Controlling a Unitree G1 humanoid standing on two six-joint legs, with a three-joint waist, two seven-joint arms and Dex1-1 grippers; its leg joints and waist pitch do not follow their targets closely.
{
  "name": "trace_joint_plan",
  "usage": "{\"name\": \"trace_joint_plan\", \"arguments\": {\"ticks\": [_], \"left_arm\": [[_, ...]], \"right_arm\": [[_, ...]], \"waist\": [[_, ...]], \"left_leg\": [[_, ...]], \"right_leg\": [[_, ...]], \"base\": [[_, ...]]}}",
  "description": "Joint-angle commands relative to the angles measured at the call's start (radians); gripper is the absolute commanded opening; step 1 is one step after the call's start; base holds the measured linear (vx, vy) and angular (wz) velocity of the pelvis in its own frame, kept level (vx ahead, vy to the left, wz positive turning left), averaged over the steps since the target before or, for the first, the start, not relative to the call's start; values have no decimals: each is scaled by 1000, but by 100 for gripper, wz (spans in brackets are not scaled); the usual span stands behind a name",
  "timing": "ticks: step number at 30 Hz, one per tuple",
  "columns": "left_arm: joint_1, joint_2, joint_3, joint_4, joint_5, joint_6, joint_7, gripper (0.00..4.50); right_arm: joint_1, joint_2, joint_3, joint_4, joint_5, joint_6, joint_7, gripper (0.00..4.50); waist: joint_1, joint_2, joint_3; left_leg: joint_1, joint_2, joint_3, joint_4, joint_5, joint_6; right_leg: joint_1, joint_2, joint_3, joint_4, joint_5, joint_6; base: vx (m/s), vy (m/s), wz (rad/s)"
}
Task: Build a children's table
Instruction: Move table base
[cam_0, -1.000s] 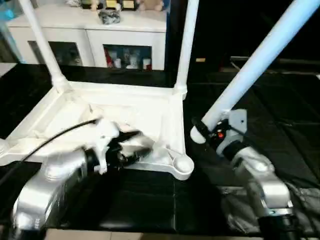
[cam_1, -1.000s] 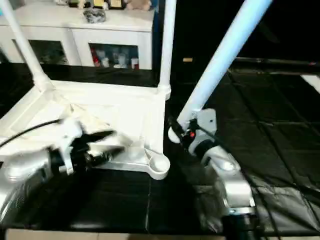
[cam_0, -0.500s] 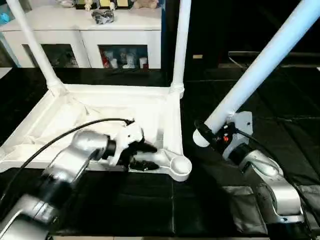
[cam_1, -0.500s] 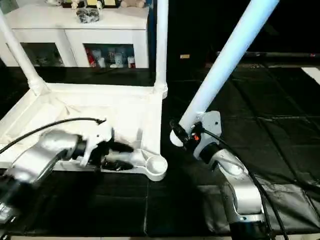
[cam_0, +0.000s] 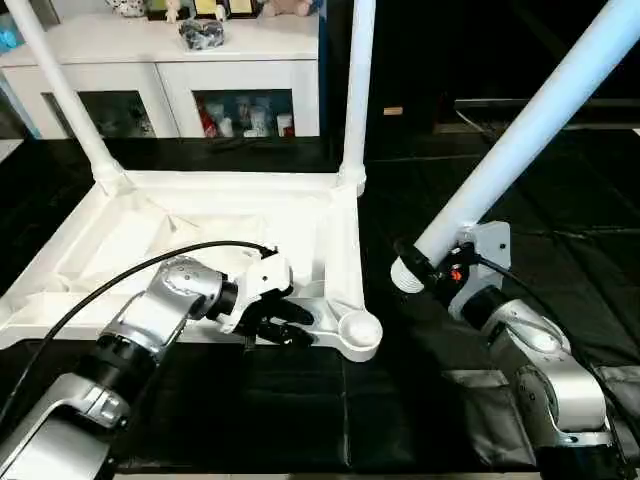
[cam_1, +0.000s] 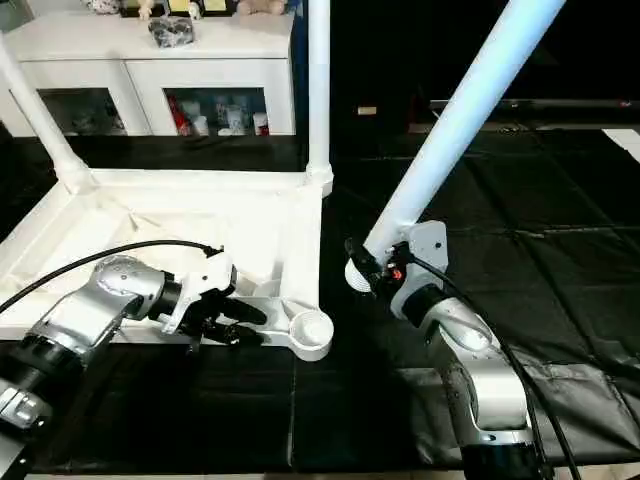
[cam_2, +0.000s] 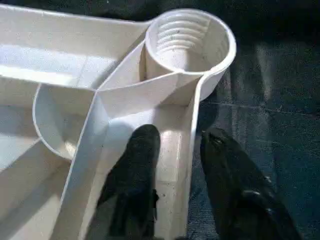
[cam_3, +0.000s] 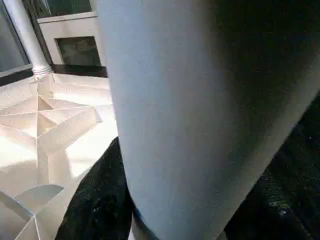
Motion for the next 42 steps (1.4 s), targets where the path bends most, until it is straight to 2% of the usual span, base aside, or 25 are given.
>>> {"name": "trace_joint_plan", "arguments": {"ticks": [1, 7, 10, 13, 15, 16, 17, 21, 22, 23, 26, 27, 28, 29, 30, 31, 32, 33, 34, 36, 37, 38, 39, 40, 42], "left_arm": [[-25, -5, -5, 30, 20, -23, -11, 102], [-32, -10, -13, 46, 30, -33, -14, 49], [-41, -16, -9, 69, 42, -43, -2, 16], [-45, -11, -7, 82, 58, -43, 10, 1], [-49, -15, 6, 99, 57, -20, 23, 0], [-52, -20, 19, 111, 52, 10, 37, 0], [-55, -24, 28, 121, 50, 30, 46, 0], [-53, -34, 57, 127, 33, 82, 82, 0], [-48, -42, 78, 125, 25, 118, 121, 0], [-33, -58, 109, 116, 19, 171, 191, 0], [-9, -69, 121, 89, 18, 212, 229, 0], [5, -75, 125, 67, 16, 239, 244, 0], [11, -78, 126, 57, 15, 251, 249, 0], [14, -79, 126, 53, 15, 256, 252, 0], [21, -84, 125, 34, 15, 282, 260, 0], [27, -91, 123, 8, 21, 302, 274, 0], [29, -94, 123, -4, 22, 311, 279, 0], [31, -98, 123, -18, 24, 323, 286, 0], [35, -96, 117, -36, 33, 284, 281, 0], [44, -87, 106, -61, 46, 240, 269, 0], [55, -73, 94, -85, 54, 199, 249, 0], [64, -65, 92, -104, 55, 191, 245, 0], [68, -62, 93, -111, 54, 183, 243, 0], [76, -54, 97, -123, 51, 162, 237, 0], [86, -47, 102, -139, 42, 159, 225, 0]], "right_arm": [[2, 6, -4, -30, 6, 15, -8, 192], [1, 11, 3, -28, 4, 16, -10, 192], [-4, 14, 9, -24, 5, 16, -9, 192], [-8, 15, 15, -16, 3, 13, -7, 192], [-10, 16, 18, -12, 2, 12, -6, 192], [-13, 16, 20, -8, 2, 12, -5, 192], [-16, 17, 21, -6, 1, 12, -4, 192], [-26, 15, 31, 0, 0, 16, 7, 192], [-32, 15, 36, 1, -1, 18, 11, 192], [-40, 15, 45, 1, -2, 23, 18, 192], [-45, 14, 56, 3, -3, 31, 25, 192], [-49, 15, 63, 5, -3, 38, 29, 192], [-51, 15, 66, 6, -3, 40, 31, 192], [-52, 15, 67, 6, -3, 42, 31, 192], [-58, 17, 71, 9, -1, 49, 33, 192], [-73, 24, 75, 19, 9, 65, 39, 192], [-81, 28, 77, 25, 14, 72, 42, 192], [-91, 32, 79, 33, 19, 79, 44, 192], [-108, 35, 85, 46, 22, 82, 53, 192], [-124, 37, 91, 61, 22, 83, 63, 192], [-143, 39, 98, 81, 17, 82, 70, 192], [-154, 39, 104, 94, 10, 73, 75, 192], [-161, 38, 109, 104, 4, 58, 82, 192], [-175, 37, 117, 123, -8, 30, 93, 192], [-186, 42, 115, 137, -9, 27, 86, 192]], "waist": [[4, 4, -62], [3, 5, -61], [4, 5, -58], [2, 5, -58], [0, 4, -58], [-2, -4, -59], [-2, -1, -59], [-10, -1, -59], [-15, 7, -59], [-19, 4, -59], [-28, 5, -60], [-29, -4, -59], [-28, 1, -60], [-29, 1, -61], [-30, -11, -60], [-29, -14, -60], [-28, -10, -60], [-27, -12, -58], [-27, -17, -57], [-23, -12, -57], [-19, -9, -58], [-21, -8, -59], [-19, -2, -62], [-18, -2, -63], [-17, -3, -64]], "left_leg": [[-12, 69, -25, -77, -82, 14], [-10, 72, -25, -78, -94, 15], [-10, 73, -25, -81, -109, 13], [-10, 74, -26, -82, -107, 11], [-12, 73, -27, -82, -106, 10], [-13, 73, -25, -82, -100, 12], [-12, 72, -25, -80, -88, 15], [-16, 70, -25, -78, -72, 25], [-15, 70, -25, -77, -76, 25], [-16, 70, -25, -76, -77, 29], [-18, 70, -27, -76, -73, 36], [-18, 70, -25, -76, -68, 41], [-18, 69, -26, -75, -56, 45], [-19, 69, -25, -74, -48, 50], [-19, 69, -23, -75, -45, 56], [-20, 70, -23, -75, -37, 61], [-18, 70, -23, -75, -37, 66], [-17, 70, -22, -75, -40, 69], [-16, 71, -21, -76, -48, 70], [-17, 76, -24, -78, -46, 69], [-13, 78, -24, -78, -45, 66], [-16, 79, -24, -79, -32, 65], [-16, 79, -25, -77, -24, 64], [-17, 78, -23, -75, -14, 68], [-20, 77, -23, -75, 1, 71]], "right_leg": [[60, -96, 57, -85, -127, -220], [59, -98, 58, -85, -131, -229], [57, -99, 58, -89, -162, -224], [57, -100, 59, -88, -162, -221], [58, -100, 58, -87, -158, -222], [60, -100, 58, -87, -150, -223], [59, -100, 58, -84, -139, -227], [62, -100, 57, -86, -130, -233], [61, -99, 56, -84, -129, -237], [63, -97, 55, -85, -117, -243], [66, -98, 55, -85, -107, -251], [66, -96, 55, -89, -106, -250], [66, -97, 55, -85, -96, -254], [66, -97, 55, -85, -87, -255], [66, -95, 55, -88, -87, -254], [66, -96, 55, -86, -86, -256], [64, -98, 54, -85, -103, -257], [60, -97, 54, -89, -120, -254], [59, -97, 54, -93, -149, -250], [57, -99, 55, -90, -152, -243], [53, -99, 55, -88, -141, -241], [54, -100, 55, -84, -112, -245], [54, -100, 54, -80, -90, -249], [53, -100, 54, -78, -51, -254], [57, -101, 54, -73, 1, -262]], "base": [[0, 0, 0], [0, 0, 0], [0, 0, 0], [0, 0, 0], [0, 0, 0], [0, 0, 0], [0, 0, 0], [0, 0, 0], [0, 0, 0], [0, 0, 0], [0, 0, 0], [0, 0, 0], [0, 0, 0], [0, 0, 0], [0, 0, 0], [0, 0, 0], [0, 0, 0], [0, 0, 0], [0, 0, 0], [0, 0, 0], [0, 0, 0], [0, 0, 0], [0, 0, 0], [0, 0, 0], [0, 0, 0]]}}
